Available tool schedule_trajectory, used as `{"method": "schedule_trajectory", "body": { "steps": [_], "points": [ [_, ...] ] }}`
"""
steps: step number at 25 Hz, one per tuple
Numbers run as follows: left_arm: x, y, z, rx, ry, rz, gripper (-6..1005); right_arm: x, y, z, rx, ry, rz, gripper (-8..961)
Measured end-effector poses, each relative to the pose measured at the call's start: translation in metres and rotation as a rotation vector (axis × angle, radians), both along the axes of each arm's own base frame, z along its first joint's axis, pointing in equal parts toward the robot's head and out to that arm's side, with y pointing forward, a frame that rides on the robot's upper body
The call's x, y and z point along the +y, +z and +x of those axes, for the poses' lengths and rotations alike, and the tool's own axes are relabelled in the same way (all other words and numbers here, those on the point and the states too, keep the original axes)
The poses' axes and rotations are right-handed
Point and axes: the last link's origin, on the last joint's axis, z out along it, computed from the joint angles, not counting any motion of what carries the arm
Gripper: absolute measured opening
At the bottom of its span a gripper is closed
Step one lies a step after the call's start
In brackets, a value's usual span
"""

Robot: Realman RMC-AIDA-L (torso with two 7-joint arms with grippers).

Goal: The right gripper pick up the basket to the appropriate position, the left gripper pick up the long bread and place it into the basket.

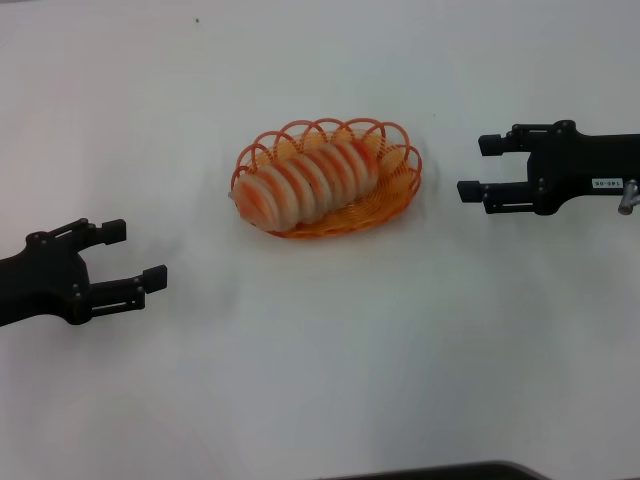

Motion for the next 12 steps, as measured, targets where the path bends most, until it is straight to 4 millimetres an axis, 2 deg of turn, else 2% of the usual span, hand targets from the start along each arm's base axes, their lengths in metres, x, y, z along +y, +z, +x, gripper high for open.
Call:
{"method": "schedule_trajectory", "body": {
  "steps": [12],
  "points": [
    [0.0011,0.0024,0.0005,-0.007,0.001,0.010,923,-0.0008,-0.0002,-0.0007,0.004,0.002,-0.005,775]
  ]
}}
